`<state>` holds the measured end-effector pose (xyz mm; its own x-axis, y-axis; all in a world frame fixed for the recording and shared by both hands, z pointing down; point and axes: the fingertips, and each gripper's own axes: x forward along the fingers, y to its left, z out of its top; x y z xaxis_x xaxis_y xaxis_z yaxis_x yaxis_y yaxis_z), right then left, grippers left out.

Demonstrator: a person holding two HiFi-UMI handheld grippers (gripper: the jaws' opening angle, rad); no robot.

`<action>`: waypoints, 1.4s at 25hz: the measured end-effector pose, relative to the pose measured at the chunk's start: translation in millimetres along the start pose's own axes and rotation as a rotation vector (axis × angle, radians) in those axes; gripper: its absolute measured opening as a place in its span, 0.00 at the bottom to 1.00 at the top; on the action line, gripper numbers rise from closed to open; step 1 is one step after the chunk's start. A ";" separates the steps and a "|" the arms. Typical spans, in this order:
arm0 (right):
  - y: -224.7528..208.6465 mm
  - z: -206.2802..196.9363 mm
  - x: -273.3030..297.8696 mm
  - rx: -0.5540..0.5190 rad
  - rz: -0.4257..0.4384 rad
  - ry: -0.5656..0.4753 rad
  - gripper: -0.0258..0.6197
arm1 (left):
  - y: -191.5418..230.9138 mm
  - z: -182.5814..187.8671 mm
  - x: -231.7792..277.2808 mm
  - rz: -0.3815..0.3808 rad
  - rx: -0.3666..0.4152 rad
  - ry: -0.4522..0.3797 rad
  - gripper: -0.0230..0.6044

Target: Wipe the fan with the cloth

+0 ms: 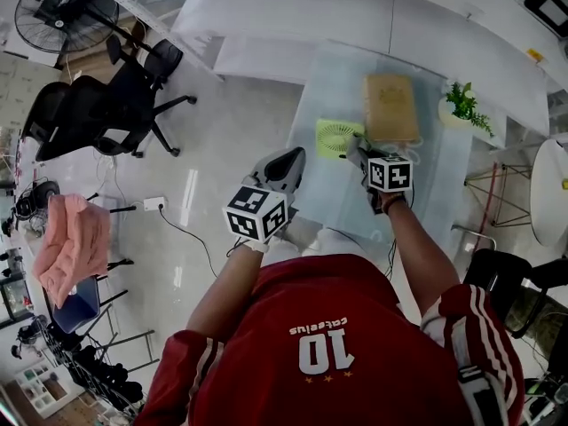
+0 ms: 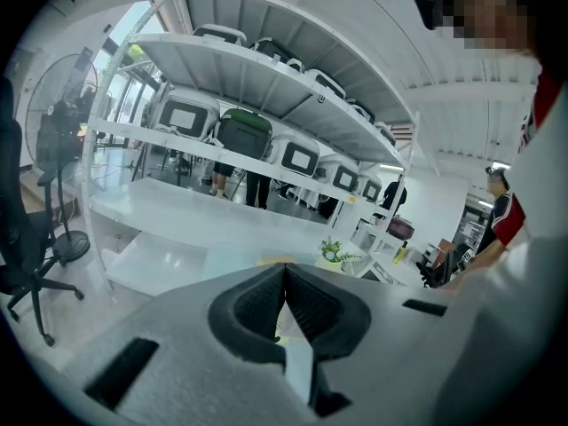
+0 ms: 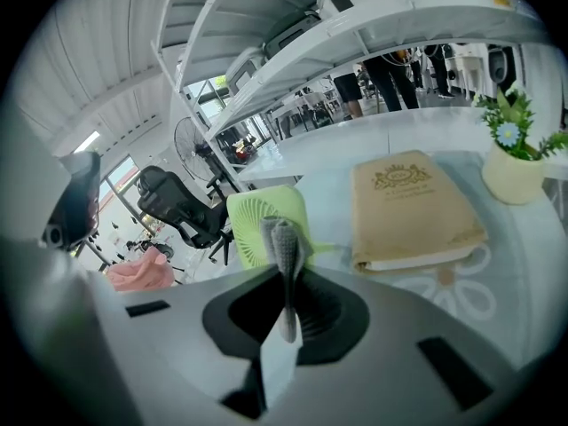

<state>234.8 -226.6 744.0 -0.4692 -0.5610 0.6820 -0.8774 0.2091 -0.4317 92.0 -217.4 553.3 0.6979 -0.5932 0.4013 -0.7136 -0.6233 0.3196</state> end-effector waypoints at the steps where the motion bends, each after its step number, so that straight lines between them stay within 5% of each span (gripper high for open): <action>1: -1.6 -0.5 -2.0 0.004 -0.003 -0.003 0.07 | -1.6 0.2 0.8 -0.004 0.002 0.001 0.04; 16: -21.7 -13.4 -26.4 0.039 -0.051 -0.022 0.07 | -15.5 -5.4 4.6 -0.030 0.003 0.005 0.04; 35: 26.8 -26.4 -6.7 -0.015 0.015 0.008 0.07 | 8.7 -14.9 -26.1 0.042 -0.032 -0.014 0.04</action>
<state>211.8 -196.1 743.5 -0.4833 -0.5509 0.6804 -0.8716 0.2294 -0.4333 66.7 -199.8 558.4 0.6677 -0.6257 0.4034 -0.7440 -0.5809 0.3303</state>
